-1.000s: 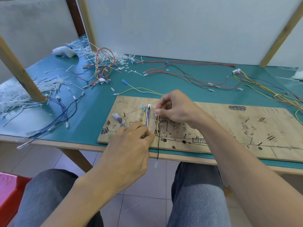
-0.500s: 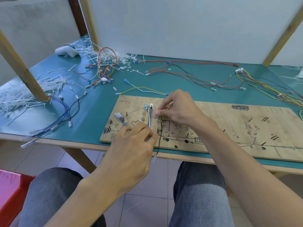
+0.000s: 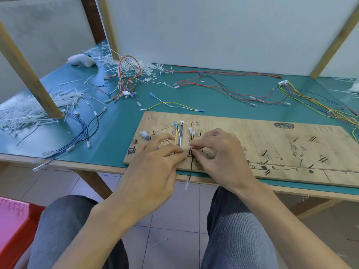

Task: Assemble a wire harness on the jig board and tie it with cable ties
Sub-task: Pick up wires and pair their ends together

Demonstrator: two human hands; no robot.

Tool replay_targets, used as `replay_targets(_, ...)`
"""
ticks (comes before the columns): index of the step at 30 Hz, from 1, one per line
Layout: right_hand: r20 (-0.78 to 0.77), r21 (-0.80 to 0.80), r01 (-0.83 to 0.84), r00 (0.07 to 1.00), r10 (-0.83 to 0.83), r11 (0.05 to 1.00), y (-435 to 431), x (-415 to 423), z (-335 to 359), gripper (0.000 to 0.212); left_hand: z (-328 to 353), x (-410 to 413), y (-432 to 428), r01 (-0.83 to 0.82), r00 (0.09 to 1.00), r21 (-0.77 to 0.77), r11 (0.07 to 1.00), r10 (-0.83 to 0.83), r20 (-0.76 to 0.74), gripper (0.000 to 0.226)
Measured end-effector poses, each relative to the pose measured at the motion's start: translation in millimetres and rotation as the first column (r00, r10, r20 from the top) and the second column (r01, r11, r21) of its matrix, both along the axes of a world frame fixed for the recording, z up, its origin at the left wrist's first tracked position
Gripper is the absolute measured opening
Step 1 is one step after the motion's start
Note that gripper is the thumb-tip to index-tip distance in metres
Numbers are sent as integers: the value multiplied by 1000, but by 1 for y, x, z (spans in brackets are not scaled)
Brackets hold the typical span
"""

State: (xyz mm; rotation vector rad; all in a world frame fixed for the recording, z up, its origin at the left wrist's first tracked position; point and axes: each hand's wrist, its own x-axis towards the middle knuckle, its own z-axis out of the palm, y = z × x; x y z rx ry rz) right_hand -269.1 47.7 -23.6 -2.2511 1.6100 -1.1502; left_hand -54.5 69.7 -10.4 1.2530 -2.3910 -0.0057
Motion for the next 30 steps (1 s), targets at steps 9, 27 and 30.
replay_targets(9, -60, -56, -71, 996, 67, 996, 2, 13, -1, 7, -5, 38, 14, -216, 969, 14, 976, 216, -116, 19)
replay_targets(27, -198, -118, -150, 972, 125, 982, -8, 25, -9, 9, 28, 62, -16, -189, 933, 192, 963, 237, -270, 8)
replay_targets(30, -189, -87, -161, 972, 142, 983, -8, 25, -10, 7, 36, 66, -35, -198, 918, 290, 936, 281, -280, 9)
